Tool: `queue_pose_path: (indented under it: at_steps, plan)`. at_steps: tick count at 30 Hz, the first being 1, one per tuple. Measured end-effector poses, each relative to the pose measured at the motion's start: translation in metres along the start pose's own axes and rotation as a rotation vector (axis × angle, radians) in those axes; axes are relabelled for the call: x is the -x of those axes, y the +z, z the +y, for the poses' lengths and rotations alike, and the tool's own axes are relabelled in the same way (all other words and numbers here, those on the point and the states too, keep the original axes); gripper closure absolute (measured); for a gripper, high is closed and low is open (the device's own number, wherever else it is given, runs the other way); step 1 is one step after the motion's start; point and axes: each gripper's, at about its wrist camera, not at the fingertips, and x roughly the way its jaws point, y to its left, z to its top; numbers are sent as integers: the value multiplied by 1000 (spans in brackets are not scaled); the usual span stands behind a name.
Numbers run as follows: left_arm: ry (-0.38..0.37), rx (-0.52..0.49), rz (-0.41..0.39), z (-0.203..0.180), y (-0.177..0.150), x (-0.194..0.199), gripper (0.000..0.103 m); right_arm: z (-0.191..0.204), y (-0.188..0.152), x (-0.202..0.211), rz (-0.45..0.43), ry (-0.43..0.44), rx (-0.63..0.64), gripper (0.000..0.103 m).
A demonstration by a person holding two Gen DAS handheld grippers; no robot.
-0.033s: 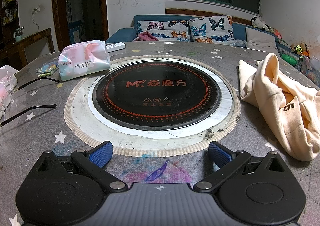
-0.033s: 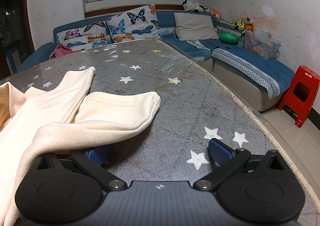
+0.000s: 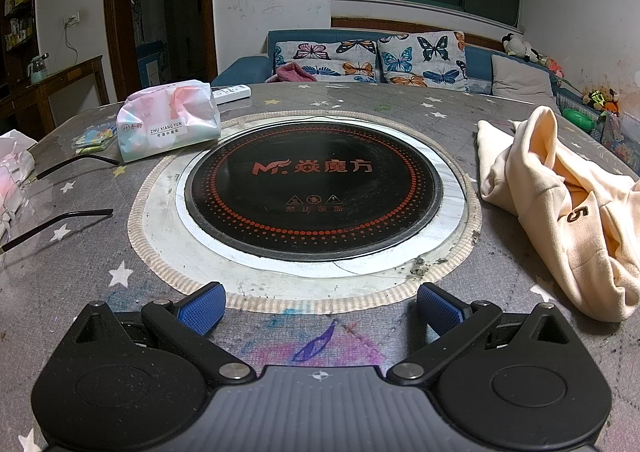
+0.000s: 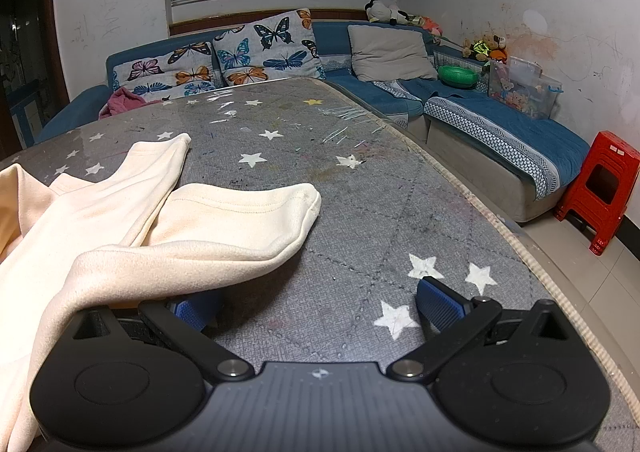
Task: Fold clothes
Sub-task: 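Approach the crumpled cream sweatshirt with both open grippers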
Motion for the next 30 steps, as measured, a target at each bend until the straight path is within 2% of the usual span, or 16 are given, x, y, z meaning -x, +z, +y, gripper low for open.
queue_pose_path:
  at_steps: [18,30]
  plan:
    - [2,-5,3,0,-1,-4,0,0,0,1,1,3,0,0]
    - [39,8,51,-11,6,0,0,1,-11,25,15,59,26,0]
